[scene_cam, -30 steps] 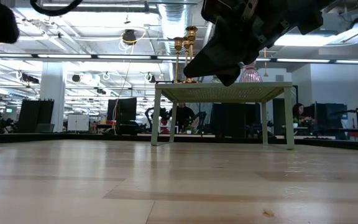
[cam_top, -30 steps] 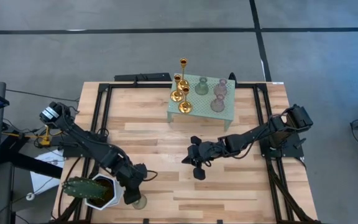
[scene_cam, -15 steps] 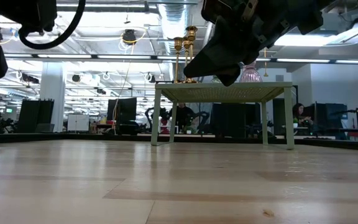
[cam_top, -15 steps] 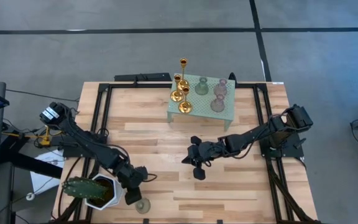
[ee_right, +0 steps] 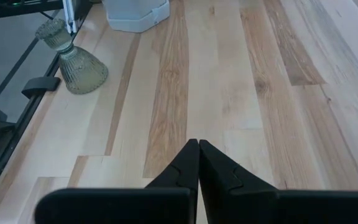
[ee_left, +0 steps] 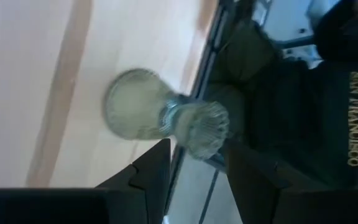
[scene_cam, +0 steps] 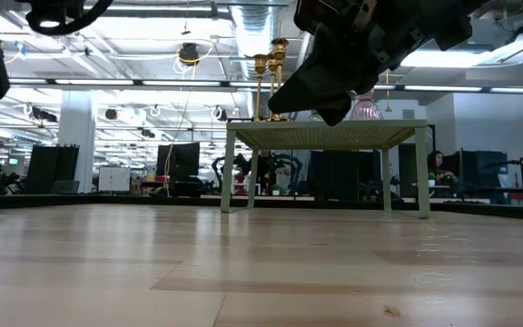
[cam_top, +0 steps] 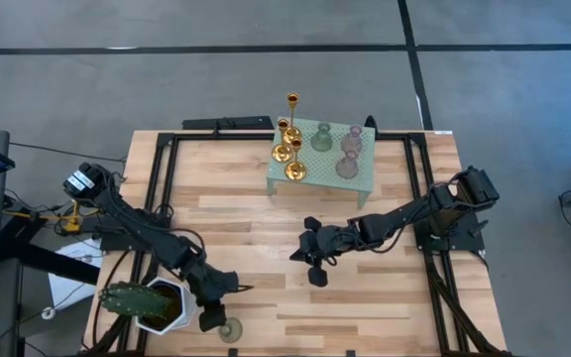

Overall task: Pick & Place candle stick holders
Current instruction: Put the green candle holder on the shelf aligned with the other green candle holder

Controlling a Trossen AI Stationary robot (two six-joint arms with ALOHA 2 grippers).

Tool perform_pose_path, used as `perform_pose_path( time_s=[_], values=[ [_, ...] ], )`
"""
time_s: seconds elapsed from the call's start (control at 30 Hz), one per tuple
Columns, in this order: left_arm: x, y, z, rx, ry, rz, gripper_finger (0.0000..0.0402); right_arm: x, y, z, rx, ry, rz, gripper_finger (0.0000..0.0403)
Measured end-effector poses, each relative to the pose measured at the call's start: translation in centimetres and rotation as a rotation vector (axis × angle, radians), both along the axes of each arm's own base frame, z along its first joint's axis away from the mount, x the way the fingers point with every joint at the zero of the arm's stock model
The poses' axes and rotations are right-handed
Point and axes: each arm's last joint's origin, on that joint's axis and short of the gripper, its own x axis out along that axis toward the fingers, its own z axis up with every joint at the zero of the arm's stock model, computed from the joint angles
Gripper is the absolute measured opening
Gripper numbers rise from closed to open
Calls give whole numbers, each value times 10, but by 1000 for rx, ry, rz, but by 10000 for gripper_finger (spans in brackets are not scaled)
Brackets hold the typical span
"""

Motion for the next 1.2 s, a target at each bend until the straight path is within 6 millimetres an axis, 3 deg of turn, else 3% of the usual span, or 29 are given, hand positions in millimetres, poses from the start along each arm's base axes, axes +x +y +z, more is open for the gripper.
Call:
perform_pose_path(
  time_s=[0.27,0.63,1.2],
  values=[
    [1,-1,0,-3,-10,5,149,0,0,0,0,0,0,0],
    [9,-8,-21,16,76,-15,149,0,0,0,0,0,0,0],
    [18,-14,-35,45,90,5,146,0,0,0,0,-1,0,0]
  ],
)
